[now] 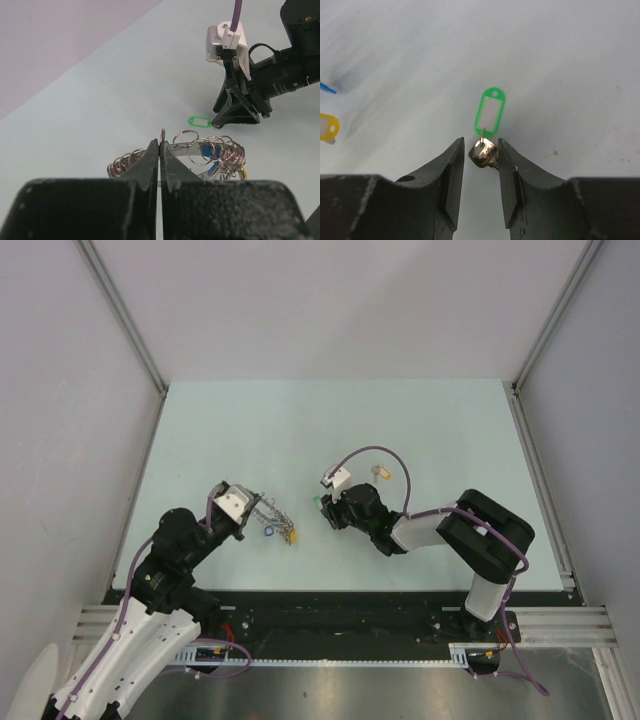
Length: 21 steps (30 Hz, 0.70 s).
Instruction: Put the keys on the keyring
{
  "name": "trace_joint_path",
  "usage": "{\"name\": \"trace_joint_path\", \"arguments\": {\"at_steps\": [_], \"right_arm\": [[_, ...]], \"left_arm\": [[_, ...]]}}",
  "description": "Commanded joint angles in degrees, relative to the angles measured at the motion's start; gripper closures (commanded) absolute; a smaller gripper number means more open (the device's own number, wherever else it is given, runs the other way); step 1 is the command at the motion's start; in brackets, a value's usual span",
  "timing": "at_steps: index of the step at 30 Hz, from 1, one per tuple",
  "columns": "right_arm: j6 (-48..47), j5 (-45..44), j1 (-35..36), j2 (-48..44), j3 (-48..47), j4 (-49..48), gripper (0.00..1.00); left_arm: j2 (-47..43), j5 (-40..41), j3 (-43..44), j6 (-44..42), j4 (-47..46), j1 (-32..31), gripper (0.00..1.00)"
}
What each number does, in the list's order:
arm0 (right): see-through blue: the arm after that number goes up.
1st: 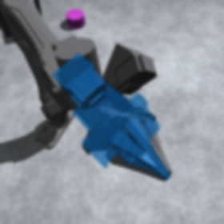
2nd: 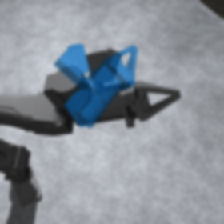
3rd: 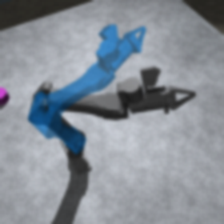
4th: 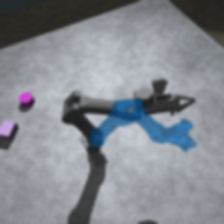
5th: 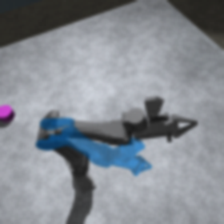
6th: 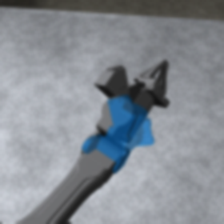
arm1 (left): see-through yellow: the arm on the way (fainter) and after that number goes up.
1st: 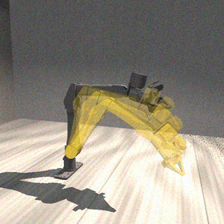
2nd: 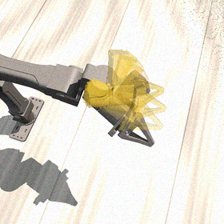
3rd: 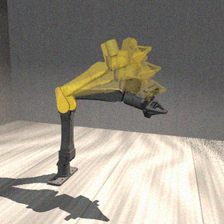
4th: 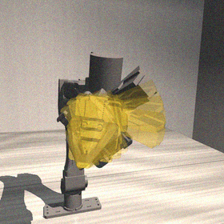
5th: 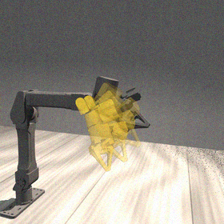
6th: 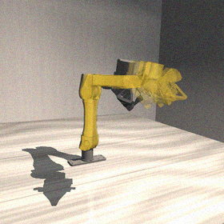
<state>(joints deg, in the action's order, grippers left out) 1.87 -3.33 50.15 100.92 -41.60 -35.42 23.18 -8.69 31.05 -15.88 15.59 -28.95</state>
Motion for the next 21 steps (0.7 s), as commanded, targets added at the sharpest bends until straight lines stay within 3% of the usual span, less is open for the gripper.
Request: {"name": "trace_joint_path", "arguments": {"at_steps": [1, 21], "right_arm": [[1.7, -3.8, 0.3, 1.6, 2.8, -9.0, 0.63], [1.8, -2.6, -0.1, 6.0, 3.8, -15.1, 0.69]], "left_arm": [[-1.0, 0.2, 0.4, 0.8, -4.2, 0.4, 1.0], [-0.7, -0.2, 0.5, 0.8, -4.2, 0.5, 1.0]]}}
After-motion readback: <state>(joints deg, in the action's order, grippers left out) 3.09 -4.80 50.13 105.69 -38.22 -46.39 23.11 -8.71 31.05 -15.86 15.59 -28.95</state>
